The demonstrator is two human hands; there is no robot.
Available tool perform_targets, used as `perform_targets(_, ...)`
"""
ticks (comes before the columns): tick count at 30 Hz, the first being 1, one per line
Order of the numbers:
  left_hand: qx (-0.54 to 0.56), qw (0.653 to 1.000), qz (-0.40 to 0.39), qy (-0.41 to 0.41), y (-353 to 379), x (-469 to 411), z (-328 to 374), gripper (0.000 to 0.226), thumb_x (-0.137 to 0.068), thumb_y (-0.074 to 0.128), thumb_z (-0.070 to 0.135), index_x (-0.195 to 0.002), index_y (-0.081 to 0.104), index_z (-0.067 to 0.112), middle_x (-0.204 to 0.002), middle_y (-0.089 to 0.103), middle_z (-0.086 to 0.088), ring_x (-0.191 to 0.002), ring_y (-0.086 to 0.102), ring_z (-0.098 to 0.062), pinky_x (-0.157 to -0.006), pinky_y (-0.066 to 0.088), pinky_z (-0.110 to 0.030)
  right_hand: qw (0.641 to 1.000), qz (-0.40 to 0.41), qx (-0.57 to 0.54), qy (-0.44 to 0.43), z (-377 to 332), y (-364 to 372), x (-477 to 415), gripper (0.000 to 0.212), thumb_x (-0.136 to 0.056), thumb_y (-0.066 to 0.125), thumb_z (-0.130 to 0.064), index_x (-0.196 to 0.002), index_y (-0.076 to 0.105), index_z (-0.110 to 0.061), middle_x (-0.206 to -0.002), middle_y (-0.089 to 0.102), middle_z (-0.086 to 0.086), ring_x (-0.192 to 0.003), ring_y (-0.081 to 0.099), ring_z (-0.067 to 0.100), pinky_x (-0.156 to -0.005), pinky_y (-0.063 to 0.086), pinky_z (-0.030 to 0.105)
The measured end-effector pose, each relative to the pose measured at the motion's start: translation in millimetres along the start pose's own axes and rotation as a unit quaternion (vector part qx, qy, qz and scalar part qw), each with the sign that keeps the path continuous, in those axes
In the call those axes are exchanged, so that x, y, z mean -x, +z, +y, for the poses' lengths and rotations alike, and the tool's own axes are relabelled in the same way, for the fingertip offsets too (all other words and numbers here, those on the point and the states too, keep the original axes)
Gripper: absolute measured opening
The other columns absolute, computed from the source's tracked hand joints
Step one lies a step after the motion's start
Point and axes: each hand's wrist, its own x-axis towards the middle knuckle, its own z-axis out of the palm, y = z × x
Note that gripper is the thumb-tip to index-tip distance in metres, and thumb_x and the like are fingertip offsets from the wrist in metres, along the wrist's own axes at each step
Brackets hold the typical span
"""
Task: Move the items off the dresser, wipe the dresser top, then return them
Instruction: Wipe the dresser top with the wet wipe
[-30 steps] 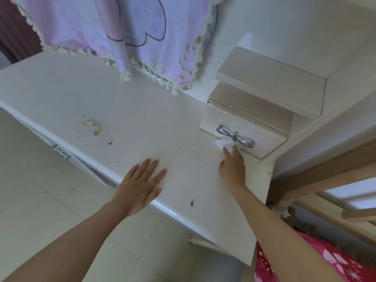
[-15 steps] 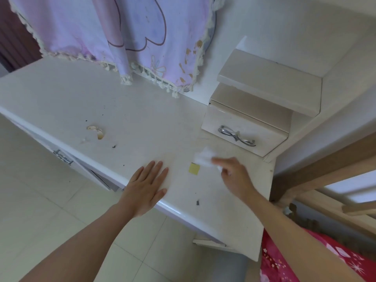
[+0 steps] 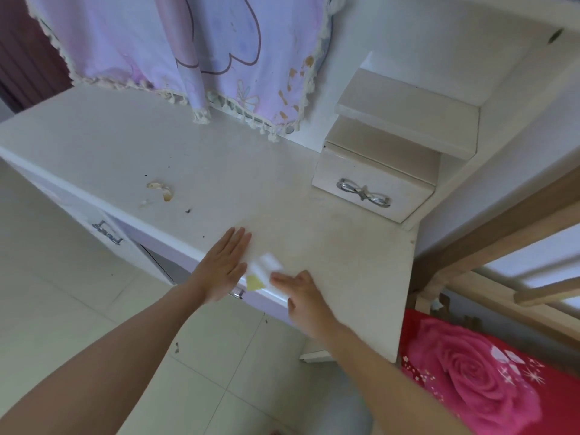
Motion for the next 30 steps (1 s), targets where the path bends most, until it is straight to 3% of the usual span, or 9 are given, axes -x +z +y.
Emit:
perform_targets(4,-0.081,0.996,-0.035,-0.019,-7.6,35.2,-27.7,0.079,-0.062,-0.018,0.05,-0.129,-0.022,0.008,-0.141,-0.026,0.0,-0.13,-0.026,-0.009,-0.11,-0.014,-0.024,0.998,0.003,-0.05,0.025,-42.6,24.3,18.2,0.054,-0.055,0.039,0.018,-0.1,0.06,-0.003,-0.097,0.067,0.014,-0.079,0.041,0.02,-0.071,0.037,0.03)
perform_targets(6,-0.119,0.992,-0.03,-0.01,-8.4,43.5,-38.7,0.076,-0.065,-0.015,0.047,-0.131,-0.02,0.01,-0.145,-0.023,-0.004,-0.133,-0.022,-0.014,-0.112,-0.011,-0.028,0.989,0.094,-0.089,0.07,-47.2,15.2,15.0,0.052,-0.056,0.039,0.015,-0.1,0.061,-0.004,-0.087,0.067,0.02,-0.08,0.044,0.017,-0.076,0.039,0.026)
perform_targets(9,-0.134,0.991,0.005,-0.002,-13.2,46.2,-40.5,0.066,-0.08,0.005,0.041,-0.138,-0.005,0.011,-0.152,-0.004,-0.01,-0.136,-0.011,-0.025,-0.114,-0.005,-0.032,0.955,0.2,-0.09,0.2,-20.7,-27.5,2.8,0.048,-0.071,0.037,0.014,-0.112,0.06,0.007,-0.107,0.06,0.031,-0.103,0.054,0.028,-0.089,0.033,0.021)
perform_targets(12,-0.101,0.993,-0.034,-0.049,-11.8,46.6,-38.0,0.066,-0.095,0.027,0.031,-0.136,-0.02,0.01,-0.142,-0.029,-0.003,-0.138,-0.023,-0.021,-0.114,-0.009,-0.033,0.931,0.178,-0.007,0.318,37.4,-74.6,5.3,0.045,-0.079,0.039,0.016,-0.122,0.051,0.008,-0.129,0.05,0.025,-0.12,0.043,0.039,-0.103,0.028,0.031)
perform_targets(16,-0.1,0.991,-0.071,-0.062,-15.2,45.1,-34.8,0.075,-0.094,0.036,0.025,-0.14,-0.022,0.011,-0.137,-0.037,0.0,-0.139,-0.024,-0.02,-0.115,-0.008,-0.035,0.887,0.127,0.075,0.438,70.4,-91.8,23.5,0.033,-0.087,0.035,0.008,-0.117,0.049,0.009,-0.125,0.049,0.025,-0.115,0.038,0.039,-0.096,0.03,0.038)
perform_targets(19,-0.11,0.986,-0.105,-0.07,-18.3,45.1,-35.2,0.076,-0.094,0.035,0.025,-0.138,-0.025,0.009,-0.138,-0.038,0.0,-0.132,-0.032,-0.015,-0.115,-0.008,-0.036,0.907,0.119,0.084,0.395,46.4,-69.2,21.1,0.036,-0.081,0.034,0.014,-0.113,0.052,0.007,-0.117,0.053,0.023,-0.11,0.04,0.036,-0.091,0.032,0.034)
perform_targets(25,-0.093,0.984,-0.128,-0.077,-29.4,43.7,-31.6,0.073,-0.093,0.033,0.019,-0.141,-0.022,0.012,-0.142,-0.034,0.003,-0.139,-0.024,-0.016,-0.115,-0.008,-0.036,0.987,0.061,0.042,0.141,-16.4,-4.4,-18.7,0.049,-0.063,0.039,0.02,-0.101,0.066,0.002,-0.108,0.068,0.012,-0.088,0.056,0.038,-0.078,0.037,0.018)
perform_targets(28,-0.088,0.987,-0.097,-0.097,-36.2,56.2,-43.0,0.074,-0.094,0.033,0.019,-0.137,-0.026,0.01,-0.138,-0.034,0.003,-0.136,-0.026,-0.013,-0.115,-0.009,-0.034,0.987,0.04,-0.048,0.148,-31.7,-9.8,-41.1,0.048,-0.076,0.038,0.02,-0.112,0.063,0.0,-0.119,0.062,0.012,-0.108,0.052,0.029,-0.088,0.032,0.015)
perform_targets(30,-0.088,0.987,-0.064,-0.119,-40.7,70.5,-61.3,0.074,-0.094,0.034,0.022,-0.129,-0.029,0.007,-0.139,-0.034,0.001,-0.131,-0.029,-0.01,-0.115,-0.009,-0.034,0.974,0.105,-0.087,0.182,-33.7,-22.8,-58.1,0.043,-0.074,0.042,0.019,-0.107,0.064,0.003,-0.111,0.064,0.02,-0.105,0.056,0.032,-0.086,0.033,0.017)
